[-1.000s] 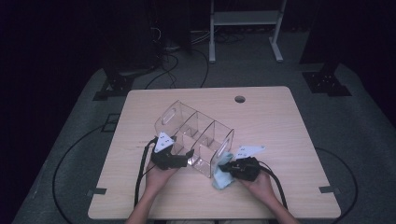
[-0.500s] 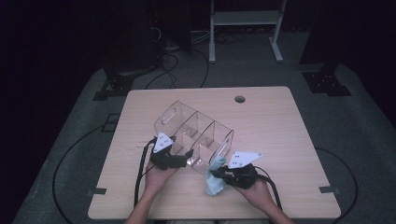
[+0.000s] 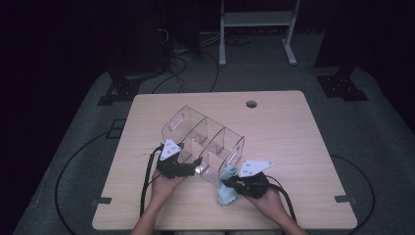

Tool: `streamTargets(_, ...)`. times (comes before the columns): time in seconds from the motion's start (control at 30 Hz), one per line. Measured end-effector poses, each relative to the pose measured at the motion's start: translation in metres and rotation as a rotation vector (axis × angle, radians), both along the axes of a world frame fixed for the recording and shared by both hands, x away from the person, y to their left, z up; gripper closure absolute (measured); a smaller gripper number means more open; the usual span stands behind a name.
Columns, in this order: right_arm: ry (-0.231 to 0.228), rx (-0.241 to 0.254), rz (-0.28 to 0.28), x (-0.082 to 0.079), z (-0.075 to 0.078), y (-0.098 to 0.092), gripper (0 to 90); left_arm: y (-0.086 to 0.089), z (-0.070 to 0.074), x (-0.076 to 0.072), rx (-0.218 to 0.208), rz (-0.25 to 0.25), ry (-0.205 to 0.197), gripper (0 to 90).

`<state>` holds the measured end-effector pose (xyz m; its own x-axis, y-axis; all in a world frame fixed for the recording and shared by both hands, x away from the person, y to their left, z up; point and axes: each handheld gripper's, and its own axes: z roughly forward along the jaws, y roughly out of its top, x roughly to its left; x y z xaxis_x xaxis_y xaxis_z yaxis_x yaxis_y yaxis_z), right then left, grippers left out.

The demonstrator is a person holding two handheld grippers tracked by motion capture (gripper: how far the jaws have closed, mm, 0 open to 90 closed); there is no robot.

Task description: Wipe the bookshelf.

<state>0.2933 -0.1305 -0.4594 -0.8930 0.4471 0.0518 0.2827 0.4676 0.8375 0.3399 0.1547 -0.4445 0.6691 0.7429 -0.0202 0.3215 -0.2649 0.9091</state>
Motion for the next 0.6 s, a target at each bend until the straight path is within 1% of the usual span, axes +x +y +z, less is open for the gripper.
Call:
streamTargets(0.03, 0.000, 0.000, 0.000, 0.000, 0.000, 0.000, 82.7, 0.000, 0.000, 0.000, 0.000, 0.000, 0.000, 8.5)
streamTargets(0.1, 0.014, -0.054, -0.013, 0.006, -0.013, 0.000, 82.7, 0.000, 0.000, -0.001, 0.003, -0.002, 0.001, 8.6)
streamTargets(0.13, 0.036, -0.072, -0.034, 0.015, -0.019, -0.005, 82.6, 0.001, 0.001, -0.001, 0.007, -0.007, 0.002, 8.8)
streamTargets(0.17, 0.036, -0.072, -0.034, 0.015, -0.019, -0.005, 82.6, 0.001, 0.001, -0.001, 0.007, -0.007, 0.002, 8.8)
streamTargets(0.2, 0.041, -0.076, -0.066, 0.020, -0.021, -0.010, 82.7, 0.002, 0.001, -0.001, 0.009, -0.011, 0.002, 8.8)
streamTargets(0.23, 0.051, -0.062, -0.147, 0.037, -0.023, -0.025, 82.6, 0.002, 0.001, -0.002, 0.009, -0.016, 0.002, 8.9)
streamTargets(0.27, 0.062, -0.048, -0.176, 0.042, -0.024, -0.030, 82.6, 0.002, 0.001, -0.002, 0.009, -0.016, 0.002, 8.8)
streamTargets(0.3, 0.062, -0.048, -0.176, 0.042, -0.024, -0.030, 82.6, 0.002, 0.001, -0.002, 0.008, -0.017, 0.001, 8.8)
streamTargets(0.33, 0.101, -0.011, -0.223, 0.052, -0.029, -0.042, 82.5, 0.001, 0.001, -0.002, 0.007, -0.017, -0.001, 8.7)
streamTargets(0.43, 0.103, -0.010, -0.218, 0.051, -0.030, -0.040, 82.4, 0.000, 0.001, -0.002, 0.007, -0.016, -0.005, 8.4)
streamTargets(0.47, 0.102, -0.012, -0.205, 0.049, -0.030, -0.037, 82.4, 0.000, 0.001, -0.002, 0.005, -0.014, -0.006, 8.4)
streamTargets(0.5, 0.105, -0.016, -0.181, 0.043, -0.028, -0.031, 82.3, 0.001, 0.000, -0.002, 0.004, -0.015, -0.006, 8.2)
streamTargets(0.53, 0.123, 0.000, -0.098, 0.033, -0.025, -0.022, 82.4, 0.002, 0.000, -0.002, 0.002, -0.014, -0.003, 8.2)
streamTargets(0.57, 0.123, 0.000, -0.098, 0.033, -0.025, -0.022, 82.4, 0.002, 0.000, -0.002, 0.002, -0.014, -0.003, 8.2)
streamTargets(0.6, 0.130, -0.010, -0.032, 0.024, -0.023, -0.013, 82.5, 0.002, 0.000, -0.002, 0.002, -0.013, -0.003, 8.3)
